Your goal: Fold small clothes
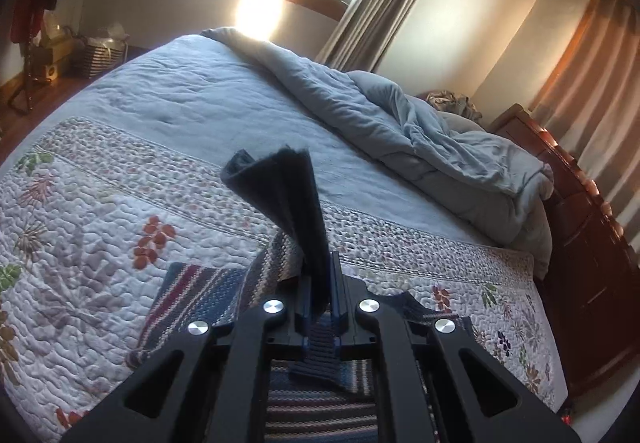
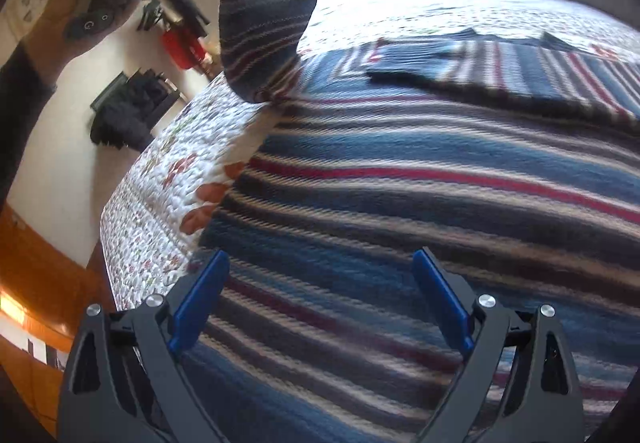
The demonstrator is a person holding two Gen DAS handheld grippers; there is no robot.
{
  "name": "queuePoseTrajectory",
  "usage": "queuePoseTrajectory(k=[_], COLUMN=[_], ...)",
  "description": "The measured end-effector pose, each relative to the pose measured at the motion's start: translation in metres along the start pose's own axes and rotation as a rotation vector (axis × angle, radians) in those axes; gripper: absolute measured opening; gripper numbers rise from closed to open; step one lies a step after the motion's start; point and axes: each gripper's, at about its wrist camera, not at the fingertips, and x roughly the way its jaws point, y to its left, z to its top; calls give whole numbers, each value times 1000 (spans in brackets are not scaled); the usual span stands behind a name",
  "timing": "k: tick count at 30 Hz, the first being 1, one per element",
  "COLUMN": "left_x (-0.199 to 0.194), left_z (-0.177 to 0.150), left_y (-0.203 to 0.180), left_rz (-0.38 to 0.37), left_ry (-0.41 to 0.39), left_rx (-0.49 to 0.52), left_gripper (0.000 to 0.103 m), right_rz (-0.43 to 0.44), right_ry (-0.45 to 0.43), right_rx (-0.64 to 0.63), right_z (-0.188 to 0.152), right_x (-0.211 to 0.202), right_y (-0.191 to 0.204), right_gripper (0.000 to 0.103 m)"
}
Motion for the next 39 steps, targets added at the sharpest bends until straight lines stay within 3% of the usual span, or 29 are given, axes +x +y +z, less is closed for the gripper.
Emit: queuePoseTrajectory(k=[9,15,18,25,27,28,29,31,36,39], left_x=[61,107,129,165,173,173,171,155,92,67], left_z=[-56,-115,-142,-187,-197,-200,-203,-203,-196,-211], left_y=[-85,-125,-144,-179,-182,-183,-184,-186,-150,-118], left_rz=[54,127,147,184,152,122,82,46,-113,-103], left_ry=[22,41,67,104,144,153,157,116,96,98], left_rx=[122,216,254,337,335,329,325,333,258,239], left_gripper=[7,7,7,8,15,28,56,78,93,96], right_rz=[31,48,7,13,16,18,21,26,120,150], right_ry=[-100,-176,-244,-335,-335,-335,-336,-337,-308,-251], right_rx=[137,308,370,541,553,560,567,581,631,606], right_z=[11,12,9,-1,-3,-4,-5,-6,-8,-2], right_x=[-48,-79,-100,-129,-131,-131,-132,-134,-125,-115], right_y=[-47,-97,-121,-164,-170,-173,-175,-180,-190,-183], right_gripper=[92,92,93,93,93,93,93,93,92,86])
